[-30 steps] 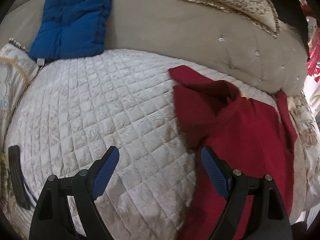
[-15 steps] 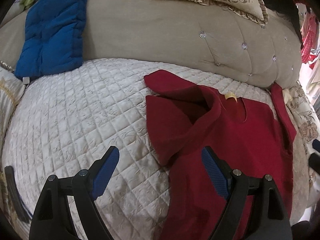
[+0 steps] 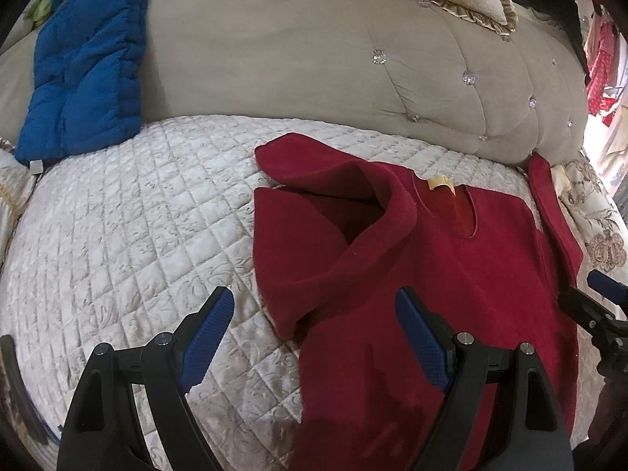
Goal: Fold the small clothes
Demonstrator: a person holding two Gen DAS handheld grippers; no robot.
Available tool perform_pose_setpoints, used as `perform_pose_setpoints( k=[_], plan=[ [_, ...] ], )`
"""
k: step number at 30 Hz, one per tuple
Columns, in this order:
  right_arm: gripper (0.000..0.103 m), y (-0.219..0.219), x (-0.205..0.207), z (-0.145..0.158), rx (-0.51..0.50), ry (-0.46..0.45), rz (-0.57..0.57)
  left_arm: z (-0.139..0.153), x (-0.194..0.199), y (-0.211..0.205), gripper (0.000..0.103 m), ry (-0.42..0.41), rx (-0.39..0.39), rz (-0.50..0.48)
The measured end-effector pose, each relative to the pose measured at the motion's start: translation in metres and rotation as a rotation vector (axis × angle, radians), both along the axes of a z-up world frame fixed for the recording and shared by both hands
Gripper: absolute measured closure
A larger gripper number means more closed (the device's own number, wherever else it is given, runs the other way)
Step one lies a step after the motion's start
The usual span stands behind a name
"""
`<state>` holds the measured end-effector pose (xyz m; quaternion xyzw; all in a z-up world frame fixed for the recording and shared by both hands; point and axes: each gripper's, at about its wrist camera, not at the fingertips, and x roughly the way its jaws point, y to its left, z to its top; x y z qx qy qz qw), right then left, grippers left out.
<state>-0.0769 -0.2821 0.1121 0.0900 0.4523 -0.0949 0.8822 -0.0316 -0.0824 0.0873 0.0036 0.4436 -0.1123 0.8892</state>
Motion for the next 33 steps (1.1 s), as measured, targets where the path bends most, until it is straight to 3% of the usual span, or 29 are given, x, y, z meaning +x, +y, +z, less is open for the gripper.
perform_pose_setpoints(
  k=[14, 33],
  plan=[
    [0.000, 0.012, 0.029, -0.010, -0.018, 0.019, 0.024, -0.010, 0.011, -0.002, 0.037, 0.008, 0.002, -0.003],
    [0.000, 0.009, 0.034, -0.014, -0.023, 0.037, 0.002, -0.012, 0.013, 0.001, 0.037, 0.011, 0.001, -0.006]
  ],
)
